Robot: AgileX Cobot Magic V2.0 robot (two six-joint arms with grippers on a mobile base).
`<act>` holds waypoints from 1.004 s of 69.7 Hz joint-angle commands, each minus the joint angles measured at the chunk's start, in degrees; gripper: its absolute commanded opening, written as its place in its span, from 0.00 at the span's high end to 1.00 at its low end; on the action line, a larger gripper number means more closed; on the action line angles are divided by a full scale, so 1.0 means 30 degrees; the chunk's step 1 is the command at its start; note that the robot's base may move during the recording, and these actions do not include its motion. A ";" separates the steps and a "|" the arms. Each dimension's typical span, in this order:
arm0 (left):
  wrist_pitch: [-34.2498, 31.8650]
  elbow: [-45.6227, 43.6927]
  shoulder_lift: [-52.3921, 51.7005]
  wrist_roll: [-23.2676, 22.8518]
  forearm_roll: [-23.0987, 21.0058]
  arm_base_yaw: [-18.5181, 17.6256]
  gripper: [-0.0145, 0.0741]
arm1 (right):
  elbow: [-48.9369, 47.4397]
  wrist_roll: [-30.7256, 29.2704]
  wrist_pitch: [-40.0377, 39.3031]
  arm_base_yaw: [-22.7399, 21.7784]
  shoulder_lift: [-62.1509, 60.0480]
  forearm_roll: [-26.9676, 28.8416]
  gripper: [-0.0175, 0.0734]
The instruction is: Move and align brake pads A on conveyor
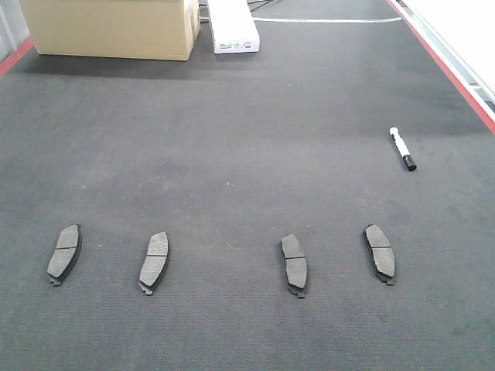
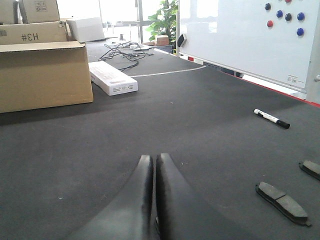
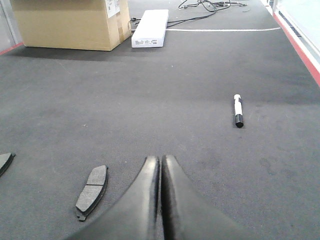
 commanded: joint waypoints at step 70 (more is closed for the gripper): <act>-0.3679 0.6937 -0.5321 0.0790 -0.2413 0.7990 0.85 | -0.0465 0.0061 -0.0965 -0.0088 0.0180 -0.0518 0.82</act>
